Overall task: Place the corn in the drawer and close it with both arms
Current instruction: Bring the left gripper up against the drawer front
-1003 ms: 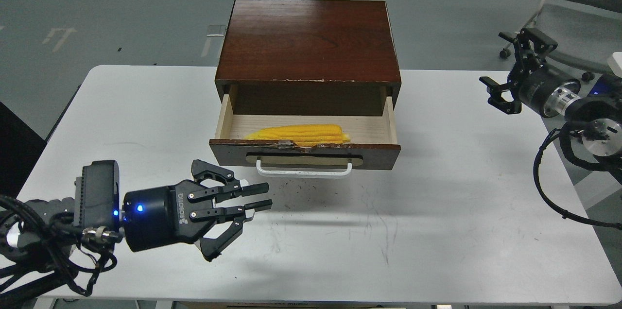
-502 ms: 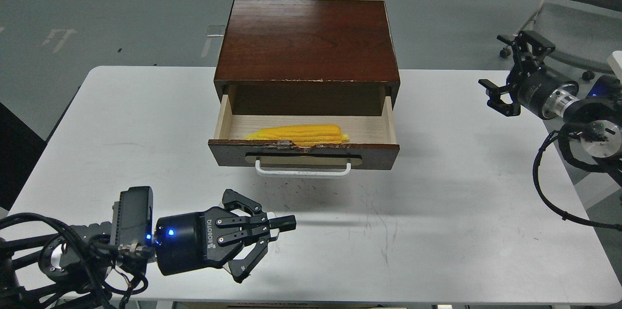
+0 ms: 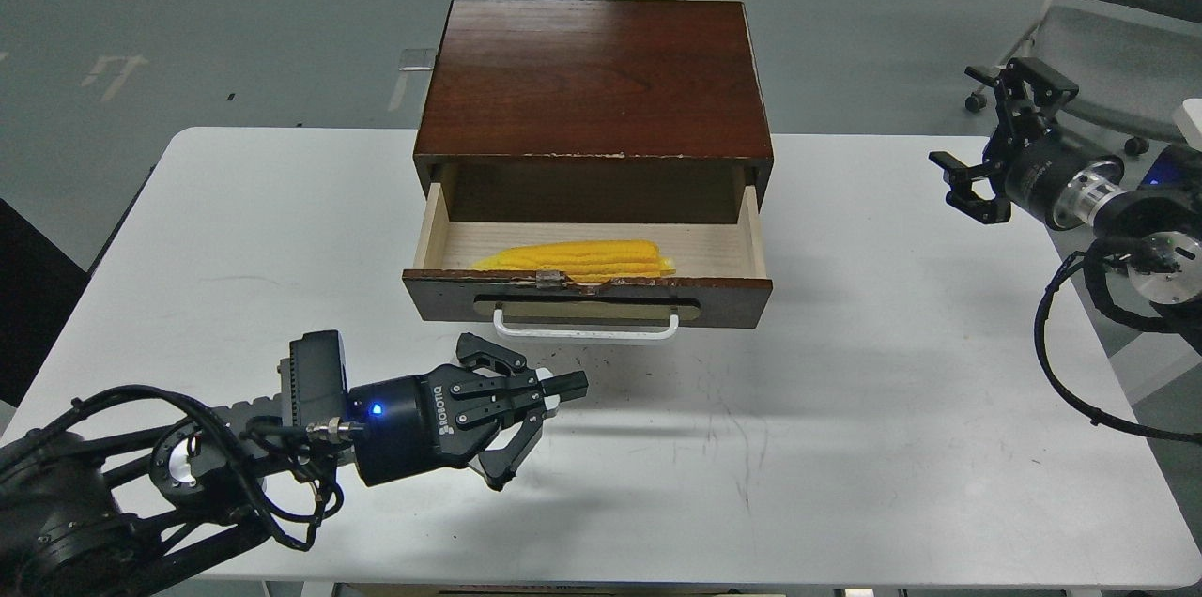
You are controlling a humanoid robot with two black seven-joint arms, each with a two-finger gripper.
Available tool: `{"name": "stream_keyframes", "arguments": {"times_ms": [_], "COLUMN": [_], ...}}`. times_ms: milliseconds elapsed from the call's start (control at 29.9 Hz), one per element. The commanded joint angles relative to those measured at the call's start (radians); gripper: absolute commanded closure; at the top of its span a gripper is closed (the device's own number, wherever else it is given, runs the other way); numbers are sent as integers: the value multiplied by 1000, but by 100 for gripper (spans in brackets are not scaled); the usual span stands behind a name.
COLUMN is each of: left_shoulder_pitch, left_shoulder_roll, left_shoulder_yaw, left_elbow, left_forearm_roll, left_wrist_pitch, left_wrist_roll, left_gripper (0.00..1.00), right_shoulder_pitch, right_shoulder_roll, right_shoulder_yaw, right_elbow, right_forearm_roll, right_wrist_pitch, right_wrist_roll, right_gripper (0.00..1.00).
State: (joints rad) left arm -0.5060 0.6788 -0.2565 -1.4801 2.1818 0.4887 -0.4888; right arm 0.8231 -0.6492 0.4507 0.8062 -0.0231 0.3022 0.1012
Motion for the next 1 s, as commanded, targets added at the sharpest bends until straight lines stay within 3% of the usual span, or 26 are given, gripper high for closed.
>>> {"name": "stream_keyframes", "arguments": {"times_ms": [0, 268, 401, 468, 970], "left_shoulder_pitch": [-8, 1, 3, 4, 9], "left_shoulder_roll": [-2, -1, -15, -22, -31], "left_shoulder_yaw": [-9, -20, -49, -55, -72], "left_elbow": [11, 11, 11, 11, 21], "left_forearm_roll": [0, 0, 0, 0, 0], "left_wrist_pitch": [-4, -73, -154, -165, -176], "left_wrist_roll": [0, 0, 81, 101, 110], "left_gripper": [100, 100, 100, 100, 100], "right_shoulder_pitch": [-2, -1, -2, -2, -4], "right_shoulder_roll": [-3, -4, -6, -6, -6], "right_shoulder_yaw": [0, 0, 0, 0, 0], "right_elbow": [1, 2, 4, 4, 4], "right_forearm_roll": [0, 0, 0, 0, 0], "right_wrist_pitch": [0, 2, 3, 3, 6], "right_wrist_roll": [0, 0, 0, 0, -1], "right_gripper": [0, 0, 0, 0, 0]}}
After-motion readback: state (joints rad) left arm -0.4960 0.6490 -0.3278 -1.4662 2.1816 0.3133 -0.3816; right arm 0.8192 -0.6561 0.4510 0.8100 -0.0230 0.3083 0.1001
